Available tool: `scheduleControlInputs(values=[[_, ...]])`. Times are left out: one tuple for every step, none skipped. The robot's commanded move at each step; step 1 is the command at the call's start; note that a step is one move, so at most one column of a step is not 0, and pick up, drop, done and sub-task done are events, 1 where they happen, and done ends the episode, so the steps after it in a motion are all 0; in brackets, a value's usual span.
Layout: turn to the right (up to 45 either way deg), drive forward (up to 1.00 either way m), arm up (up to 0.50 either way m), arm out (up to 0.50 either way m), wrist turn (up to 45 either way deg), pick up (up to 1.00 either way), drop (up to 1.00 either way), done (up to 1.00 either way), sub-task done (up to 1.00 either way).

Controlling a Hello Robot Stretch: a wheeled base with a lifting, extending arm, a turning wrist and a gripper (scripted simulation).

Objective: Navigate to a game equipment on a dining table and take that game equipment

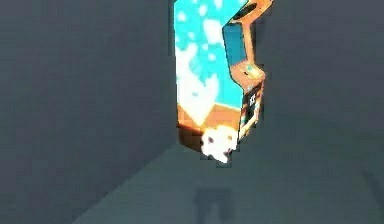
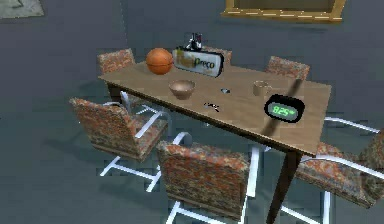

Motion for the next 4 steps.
scheduleControlInputs(values=[[6.0, 0.00, 0.00, 0.00, 0.0, 0.00, 0.00, 0.00, 0.00], [0.0, 0.20, 0.00, 0.00, 0.0, 0.00, 0.00, 0.00, 0.00], [39.0, 0.00, 0.00, 0.00, 0.0, 0.00, 0.00, 0.00, 0.00], [0.0, 0.65, 0.00, 0.00, 0.0, 0.00, 0.00, 0.00, 0.00]])
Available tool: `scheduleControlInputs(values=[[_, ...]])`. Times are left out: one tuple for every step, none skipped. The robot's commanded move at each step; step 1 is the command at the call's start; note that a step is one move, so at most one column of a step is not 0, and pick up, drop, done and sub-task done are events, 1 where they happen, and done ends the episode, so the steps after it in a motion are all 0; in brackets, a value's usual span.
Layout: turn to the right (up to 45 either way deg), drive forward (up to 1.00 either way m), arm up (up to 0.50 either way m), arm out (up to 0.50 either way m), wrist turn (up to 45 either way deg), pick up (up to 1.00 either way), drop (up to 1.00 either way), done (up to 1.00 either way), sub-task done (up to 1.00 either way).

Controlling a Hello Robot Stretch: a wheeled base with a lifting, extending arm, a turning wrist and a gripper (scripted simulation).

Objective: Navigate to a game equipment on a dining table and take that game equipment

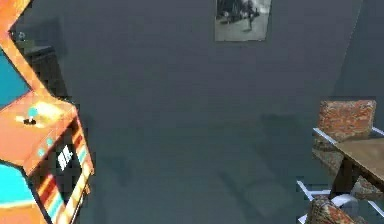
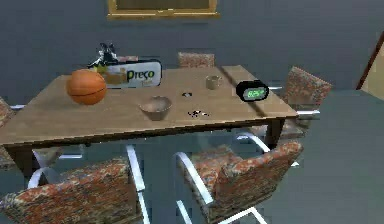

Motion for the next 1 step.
scheduleControlInputs(values=[[-24.0, 0.00, 0.00, 0.00, 0.0, 0.00, 0.00, 0.00, 0.00]])
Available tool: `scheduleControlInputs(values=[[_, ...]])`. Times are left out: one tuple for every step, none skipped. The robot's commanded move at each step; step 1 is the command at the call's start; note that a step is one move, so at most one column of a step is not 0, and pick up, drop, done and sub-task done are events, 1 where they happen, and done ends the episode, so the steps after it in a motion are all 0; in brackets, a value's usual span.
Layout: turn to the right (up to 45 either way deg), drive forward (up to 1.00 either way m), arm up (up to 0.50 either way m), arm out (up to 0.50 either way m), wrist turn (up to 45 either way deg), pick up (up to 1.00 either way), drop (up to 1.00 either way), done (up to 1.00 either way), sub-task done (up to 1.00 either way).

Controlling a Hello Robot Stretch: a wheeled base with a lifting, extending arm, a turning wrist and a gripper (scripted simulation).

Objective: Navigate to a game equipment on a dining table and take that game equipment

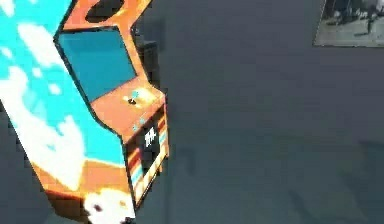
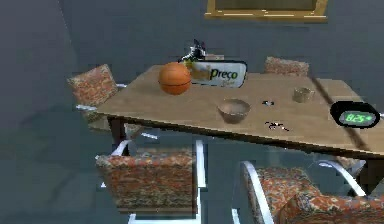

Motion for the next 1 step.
scheduleControlInputs(values=[[39.0, 0.00, 0.00, 0.00, 0.0, 0.00, 0.00, 0.00, 0.00]])
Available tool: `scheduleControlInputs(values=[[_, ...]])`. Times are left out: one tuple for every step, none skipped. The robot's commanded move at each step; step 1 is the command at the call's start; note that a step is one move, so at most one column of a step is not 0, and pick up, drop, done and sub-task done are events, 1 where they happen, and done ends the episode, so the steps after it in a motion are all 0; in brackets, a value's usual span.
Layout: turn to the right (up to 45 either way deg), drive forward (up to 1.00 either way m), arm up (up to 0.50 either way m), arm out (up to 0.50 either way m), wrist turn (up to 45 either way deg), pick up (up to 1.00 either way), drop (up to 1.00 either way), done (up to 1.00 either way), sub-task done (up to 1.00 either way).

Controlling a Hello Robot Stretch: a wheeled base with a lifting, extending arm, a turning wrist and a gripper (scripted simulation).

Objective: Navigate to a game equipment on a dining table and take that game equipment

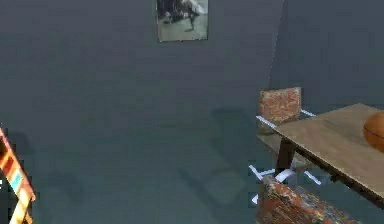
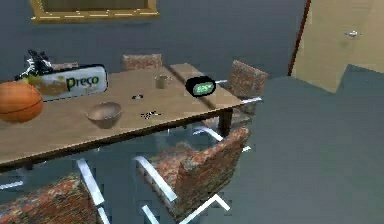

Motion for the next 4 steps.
scheduleControlInputs(values=[[0.0, 0.65, 0.00, 0.00, 0.0, 0.00, 0.00, 0.00, 0.00], [21.0, 0.00, 0.00, 0.00, 0.0, 0.00, 0.00, 0.00, 0.00], [0.0, 0.45, 0.00, 0.00, 0.0, 0.00, 0.00, 0.00, 0.00], [-12.0, 0.00, 0.00, 0.00, 0.0, 0.00, 0.00, 0.00, 0.00]])
